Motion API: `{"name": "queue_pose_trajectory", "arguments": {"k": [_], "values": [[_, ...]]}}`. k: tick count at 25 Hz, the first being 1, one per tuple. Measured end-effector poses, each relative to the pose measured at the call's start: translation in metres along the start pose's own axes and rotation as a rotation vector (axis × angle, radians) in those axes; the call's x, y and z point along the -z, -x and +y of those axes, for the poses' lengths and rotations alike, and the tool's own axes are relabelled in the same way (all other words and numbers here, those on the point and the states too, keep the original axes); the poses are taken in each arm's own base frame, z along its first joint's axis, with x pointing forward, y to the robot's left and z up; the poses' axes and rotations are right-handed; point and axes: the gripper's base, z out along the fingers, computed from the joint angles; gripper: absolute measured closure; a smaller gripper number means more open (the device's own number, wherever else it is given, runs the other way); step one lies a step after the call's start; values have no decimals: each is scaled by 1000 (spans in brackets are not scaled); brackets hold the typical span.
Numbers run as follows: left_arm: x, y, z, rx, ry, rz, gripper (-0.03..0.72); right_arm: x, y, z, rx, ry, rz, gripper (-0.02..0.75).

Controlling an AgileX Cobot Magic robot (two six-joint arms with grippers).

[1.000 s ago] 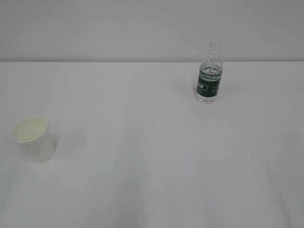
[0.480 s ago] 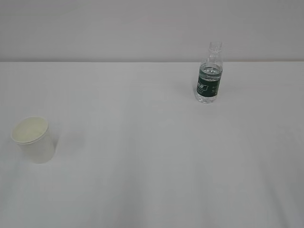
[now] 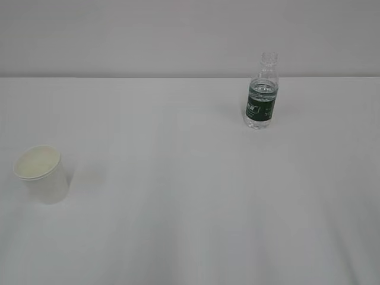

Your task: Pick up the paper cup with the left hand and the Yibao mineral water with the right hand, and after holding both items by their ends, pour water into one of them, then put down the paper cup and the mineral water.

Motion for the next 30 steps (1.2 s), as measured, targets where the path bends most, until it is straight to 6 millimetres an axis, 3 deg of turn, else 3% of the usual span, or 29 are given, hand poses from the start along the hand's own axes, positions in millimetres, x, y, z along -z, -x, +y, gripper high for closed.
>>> {"name": "queue_pose_trajectory", "arguments": {"k": [13,30], "values": [[0,0,0,-3,3,2,98,-14,-12,-3,-4,-35,-50,132],[-13,6,3,7,13,27,98,-50,-8,-11,-24,-63,11,132]]}}
